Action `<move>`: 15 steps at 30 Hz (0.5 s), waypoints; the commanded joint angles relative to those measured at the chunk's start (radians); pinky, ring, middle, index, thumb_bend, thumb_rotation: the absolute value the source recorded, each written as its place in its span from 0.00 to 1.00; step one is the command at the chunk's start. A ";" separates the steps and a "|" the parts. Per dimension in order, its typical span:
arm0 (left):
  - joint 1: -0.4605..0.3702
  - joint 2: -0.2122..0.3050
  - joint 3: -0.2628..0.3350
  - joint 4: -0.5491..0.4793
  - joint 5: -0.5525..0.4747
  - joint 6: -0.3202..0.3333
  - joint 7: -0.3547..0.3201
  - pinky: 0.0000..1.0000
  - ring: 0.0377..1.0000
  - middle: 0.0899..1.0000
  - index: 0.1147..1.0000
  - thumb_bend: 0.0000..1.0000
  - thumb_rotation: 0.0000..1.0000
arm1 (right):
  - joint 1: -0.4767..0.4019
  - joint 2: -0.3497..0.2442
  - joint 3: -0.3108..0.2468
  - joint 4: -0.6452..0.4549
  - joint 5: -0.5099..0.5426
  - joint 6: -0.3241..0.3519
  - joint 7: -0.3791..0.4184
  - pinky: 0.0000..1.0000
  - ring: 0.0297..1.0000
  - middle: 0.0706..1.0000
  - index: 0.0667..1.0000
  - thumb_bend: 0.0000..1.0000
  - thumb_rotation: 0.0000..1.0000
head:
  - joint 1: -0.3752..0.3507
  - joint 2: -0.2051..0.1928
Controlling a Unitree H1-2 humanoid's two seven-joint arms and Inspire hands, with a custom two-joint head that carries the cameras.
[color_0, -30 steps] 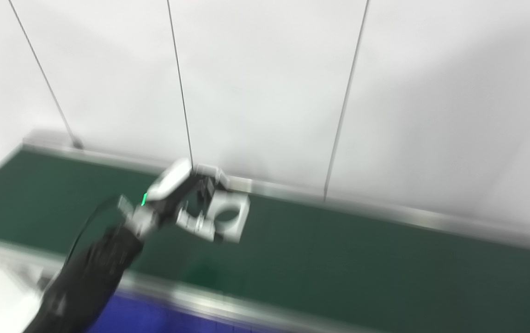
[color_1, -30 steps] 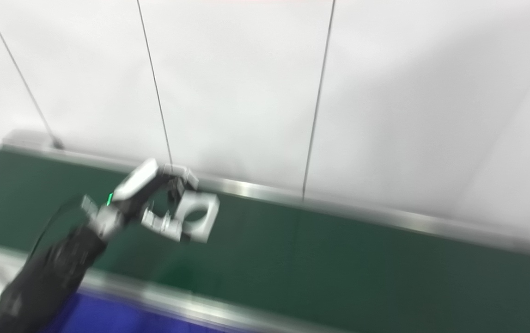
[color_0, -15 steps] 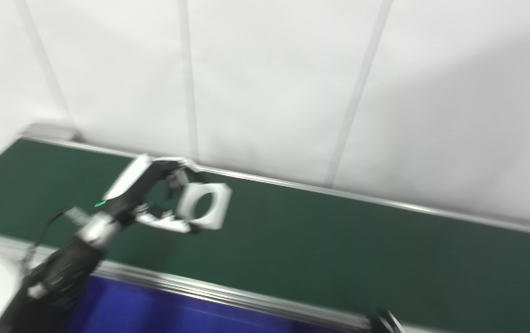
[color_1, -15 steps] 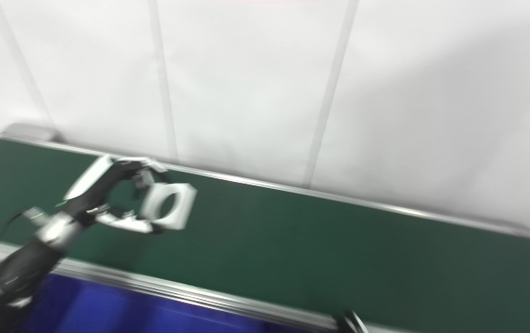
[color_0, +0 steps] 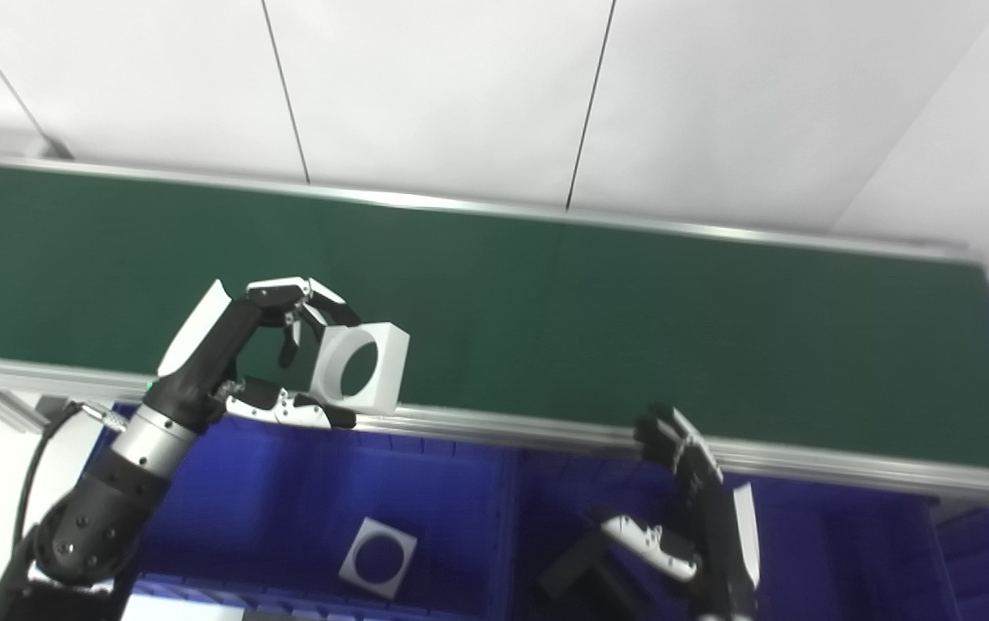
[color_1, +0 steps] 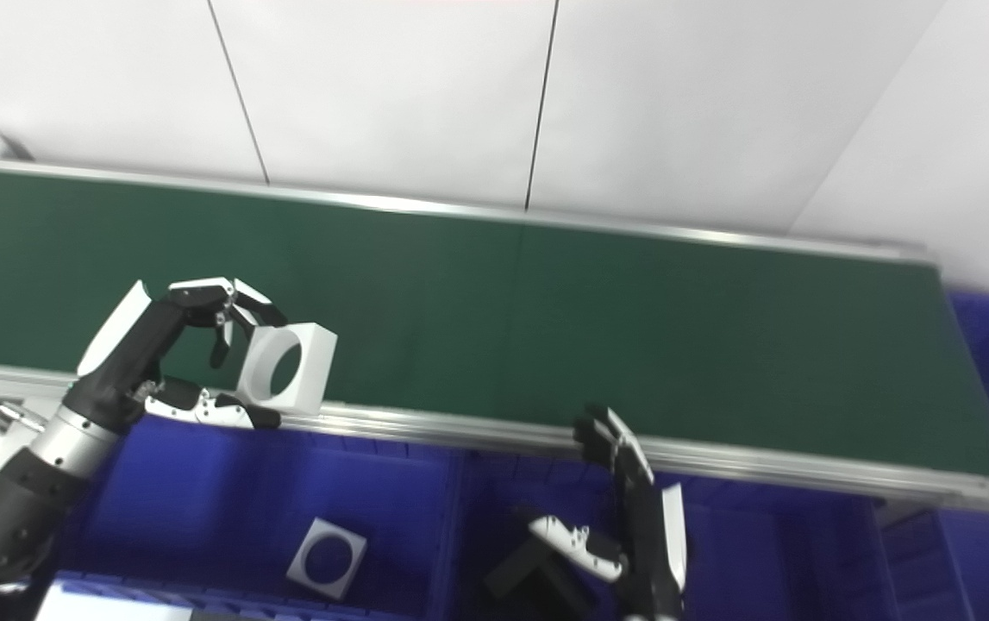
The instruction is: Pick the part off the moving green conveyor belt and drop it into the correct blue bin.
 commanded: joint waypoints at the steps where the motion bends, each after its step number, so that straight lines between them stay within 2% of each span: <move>1: 0.005 0.005 -0.002 -0.011 0.050 -0.027 0.011 0.19 0.42 0.42 0.42 0.50 0.00 | -0.003 0.009 -0.010 -0.035 -0.016 -0.040 0.002 0.72 0.74 0.76 0.82 0.77 0.27 | -0.001 0.001; 3: 0.020 0.007 -0.019 0.003 0.056 -0.046 -0.001 0.27 0.39 0.43 0.43 0.50 0.00 | 0.001 0.018 -0.018 -0.044 -0.023 -0.039 0.010 0.73 0.75 0.76 0.82 0.77 0.28 | -0.014 0.023; 7: 0.046 0.016 -0.058 0.008 0.064 -0.052 -0.028 0.30 0.39 0.44 0.43 0.50 0.00 | 0.004 0.029 -0.029 -0.057 -0.021 -0.039 0.024 0.73 0.75 0.76 0.82 0.77 0.27 | -0.020 0.044; 12: 0.065 0.037 -0.105 0.009 0.141 -0.074 -0.053 0.35 0.40 0.44 0.43 0.50 0.00 | 0.010 0.039 -0.045 -0.070 -0.038 -0.039 0.035 0.73 0.75 0.76 0.83 0.76 0.28 | -0.030 0.042; 15: 0.068 0.056 -0.126 -0.007 0.205 -0.043 -0.077 0.39 0.43 0.44 0.42 0.50 0.00 | 0.011 0.042 -0.049 -0.068 -0.057 -0.039 0.030 0.72 0.74 0.76 0.82 0.76 0.29 | -0.043 0.036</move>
